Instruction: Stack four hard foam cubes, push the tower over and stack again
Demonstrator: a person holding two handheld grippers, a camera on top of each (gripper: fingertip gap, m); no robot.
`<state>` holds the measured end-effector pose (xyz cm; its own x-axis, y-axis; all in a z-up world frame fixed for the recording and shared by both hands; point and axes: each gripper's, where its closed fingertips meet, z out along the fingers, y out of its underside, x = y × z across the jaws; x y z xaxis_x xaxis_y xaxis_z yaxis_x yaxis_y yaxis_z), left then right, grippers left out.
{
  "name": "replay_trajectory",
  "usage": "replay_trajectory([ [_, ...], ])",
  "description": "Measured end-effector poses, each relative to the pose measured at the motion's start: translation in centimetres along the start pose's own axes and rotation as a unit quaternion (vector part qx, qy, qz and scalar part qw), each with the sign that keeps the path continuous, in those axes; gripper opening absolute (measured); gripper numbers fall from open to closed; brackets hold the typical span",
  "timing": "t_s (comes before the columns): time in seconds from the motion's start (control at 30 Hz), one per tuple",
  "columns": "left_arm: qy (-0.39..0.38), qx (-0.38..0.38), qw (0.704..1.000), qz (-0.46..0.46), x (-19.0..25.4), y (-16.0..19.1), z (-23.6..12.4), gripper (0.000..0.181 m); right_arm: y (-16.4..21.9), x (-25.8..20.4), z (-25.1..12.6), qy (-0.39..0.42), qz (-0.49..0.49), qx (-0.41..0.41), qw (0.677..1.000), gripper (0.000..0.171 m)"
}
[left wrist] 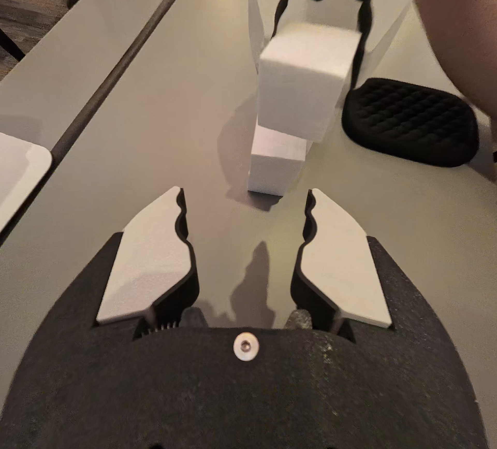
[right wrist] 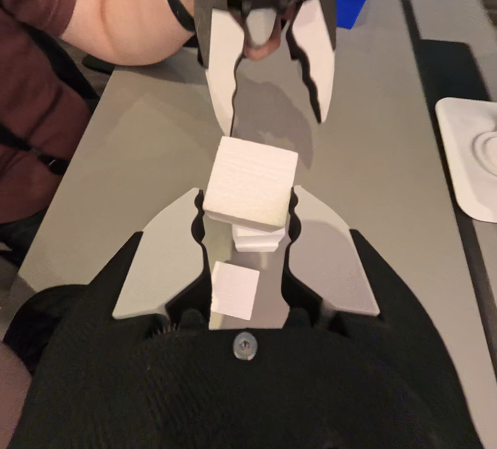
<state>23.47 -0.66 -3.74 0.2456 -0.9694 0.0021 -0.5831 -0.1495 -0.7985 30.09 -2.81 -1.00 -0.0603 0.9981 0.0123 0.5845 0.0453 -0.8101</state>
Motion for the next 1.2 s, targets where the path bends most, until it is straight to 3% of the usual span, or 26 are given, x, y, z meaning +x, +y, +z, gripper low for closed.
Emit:
replay_trajectory([
  [0.2, 0.005, 0.035, 0.999, -0.032, -1.4, -0.4, -2.0, 0.081, 0.9, 0.6, 0.7, -0.039, -0.009, -0.041, 0.998, 0.062],
  [0.53, 0.012, -0.008, 1.0, -0.017, -0.9, 1.0, -0.3, 0.081, 2.1, 0.8, 2.1, -0.046, -0.018, -0.071, 0.996, 0.062],
  [0.7, 0.019, -0.009, 1.0, -0.017, -0.6, 1.0, -0.1, 0.081, 3.2, 1.3, 1.8, 0.02, -0.002, -0.072, 0.997, 0.09],
  [0.8, 0.018, -0.001, 1.0, -0.019, -0.8, 0.8, -0.6, 0.081, 5.4, 0.9, 0.6, 0.07, 0.002, -0.064, 0.995, 0.091],
  [0.97, 0.024, 0.017, 0.999, -0.03, -0.8, 0.2, -1.2, 0.08, 11.5, -0.8, 0.5, 0.082, 0.074, -0.061, 0.992, 0.091],
  [1.03, 0.025, 0.018, 0.999, -0.028, -0.6, 0.1, -1.2, 0.08, 13.8, -1.1, 1.1, 0.09, 0.086, -0.082, 0.989, 0.084],
  [1.07, 0.026, 0.017, 0.999, -0.027, -0.5, 0.1, -1.2, 0.08, 14.6, -1.5, 1.3, 0.085, 0.09, -0.087, 0.988, 0.064],
  [1.1, 0.025, 0.016, 0.999, -0.026, -0.5, 0.1, -1.2, 0.08, 14.7, -1.7, 1.1, 0.085, 0.093, -0.082, 0.989, 0.059],
  [1.2, 0.026, 0.019, 0.999, -0.023, -0.2, -0.1, -1.5, 0.08, 13.7, -1.0, -1.7, 0.121, 0.098, -0.049, 0.987, 0.059],
])
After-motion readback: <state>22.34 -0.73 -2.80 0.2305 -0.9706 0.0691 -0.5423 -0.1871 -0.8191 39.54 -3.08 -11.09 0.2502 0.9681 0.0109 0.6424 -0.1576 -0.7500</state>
